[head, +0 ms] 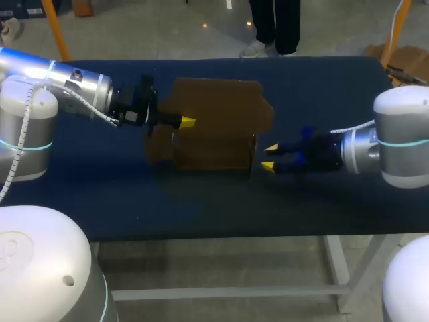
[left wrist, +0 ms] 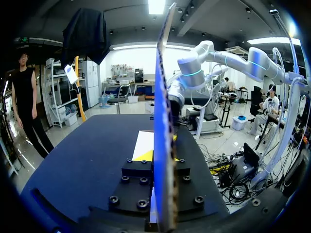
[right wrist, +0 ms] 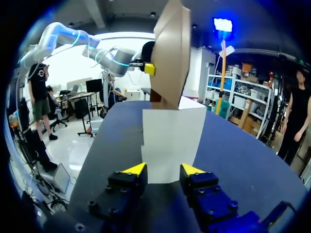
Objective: Assemble the packaging by folding the flat box into shape, placing the metal phone stand inside, and closing the box properly
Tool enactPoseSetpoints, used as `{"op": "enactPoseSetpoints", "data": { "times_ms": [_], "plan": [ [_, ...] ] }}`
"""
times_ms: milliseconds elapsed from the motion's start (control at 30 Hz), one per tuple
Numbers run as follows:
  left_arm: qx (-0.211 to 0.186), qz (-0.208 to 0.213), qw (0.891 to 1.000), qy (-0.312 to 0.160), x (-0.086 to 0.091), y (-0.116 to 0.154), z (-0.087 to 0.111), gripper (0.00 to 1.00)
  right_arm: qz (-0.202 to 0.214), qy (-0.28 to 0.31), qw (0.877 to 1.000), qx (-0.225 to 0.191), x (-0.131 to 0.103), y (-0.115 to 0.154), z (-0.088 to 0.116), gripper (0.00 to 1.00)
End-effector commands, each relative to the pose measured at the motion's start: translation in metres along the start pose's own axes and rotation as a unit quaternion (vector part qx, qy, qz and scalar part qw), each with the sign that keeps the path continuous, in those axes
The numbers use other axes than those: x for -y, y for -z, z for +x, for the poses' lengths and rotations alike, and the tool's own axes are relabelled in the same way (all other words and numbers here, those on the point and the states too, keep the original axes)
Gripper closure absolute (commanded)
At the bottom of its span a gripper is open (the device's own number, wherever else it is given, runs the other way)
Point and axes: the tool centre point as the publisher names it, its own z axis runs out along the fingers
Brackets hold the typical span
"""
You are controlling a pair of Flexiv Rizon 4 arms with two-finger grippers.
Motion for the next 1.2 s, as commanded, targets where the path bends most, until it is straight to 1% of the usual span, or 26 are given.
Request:
{"op": "enactPoseSetpoints", "data": {
  "times_ms": [33, 700, 967, 1200],
  "plan": [
    [-0.002, -0.002, 1.000, 0.000, -0.003, -0.001, 0.000, 1.00, -0.003, 0.005, 1.000, 0.001, -0.002, -0.006, 0.002, 0.52],
    [-0.002, -0.002, 1.000, 0.000, -0.003, -0.001, 0.000, 1.00, -0.005, -0.007, 1.000, 0.022, -0.010, -0.031, -0.002, 0.53],
    [-0.002, -0.002, 1.000, 0.000, -0.003, -0.001, 0.000, 1.00, 0.006, -0.015, 0.999, 0.036, -0.007, -0.033, -0.006, 0.53],
    [-0.002, -0.002, 1.000, 0.000, -0.003, -0.001, 0.000, 1.00, 0.001, -0.029, 0.998, 0.055, -0.006, -0.033, -0.013, 0.54]
  ]
}}
